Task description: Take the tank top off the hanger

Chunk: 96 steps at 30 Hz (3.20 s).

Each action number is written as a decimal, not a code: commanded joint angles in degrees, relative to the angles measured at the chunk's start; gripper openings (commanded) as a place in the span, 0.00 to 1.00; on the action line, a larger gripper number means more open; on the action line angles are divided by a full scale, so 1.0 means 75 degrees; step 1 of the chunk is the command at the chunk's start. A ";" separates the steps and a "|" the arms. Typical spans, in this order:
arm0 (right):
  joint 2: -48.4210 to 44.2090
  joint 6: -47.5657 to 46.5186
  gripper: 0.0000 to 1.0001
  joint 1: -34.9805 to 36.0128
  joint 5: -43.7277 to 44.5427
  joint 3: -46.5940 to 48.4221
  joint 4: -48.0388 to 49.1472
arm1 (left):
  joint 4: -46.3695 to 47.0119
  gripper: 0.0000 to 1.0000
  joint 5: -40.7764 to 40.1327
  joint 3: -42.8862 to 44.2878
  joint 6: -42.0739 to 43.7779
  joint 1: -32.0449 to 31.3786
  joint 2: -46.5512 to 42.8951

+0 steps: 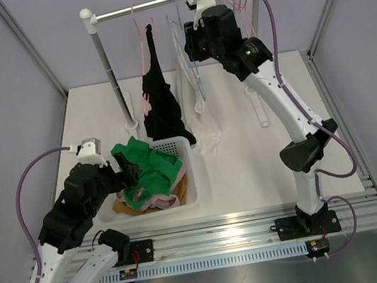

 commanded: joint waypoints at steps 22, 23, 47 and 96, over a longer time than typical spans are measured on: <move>0.2333 0.0198 0.00 0.0069 0.1600 0.2361 0.0431 | 0.0520 0.99 -0.0107 -0.0170 0.0112 -0.0034 -0.0220; 0.2368 0.0210 0.00 0.0069 0.1612 0.2373 0.0490 | 0.0520 0.99 -0.0095 -0.0182 0.0123 -0.0034 -0.0231; -0.1110 0.0468 0.00 0.0069 0.1038 0.0101 0.1158 | 0.0626 0.99 -0.0001 -0.0240 0.0112 -0.0022 -0.0384; -0.9620 0.0901 0.00 0.0069 -0.2583 -0.6533 -0.2393 | 0.6427 0.72 -0.0374 0.4001 0.1565 -0.4616 0.5826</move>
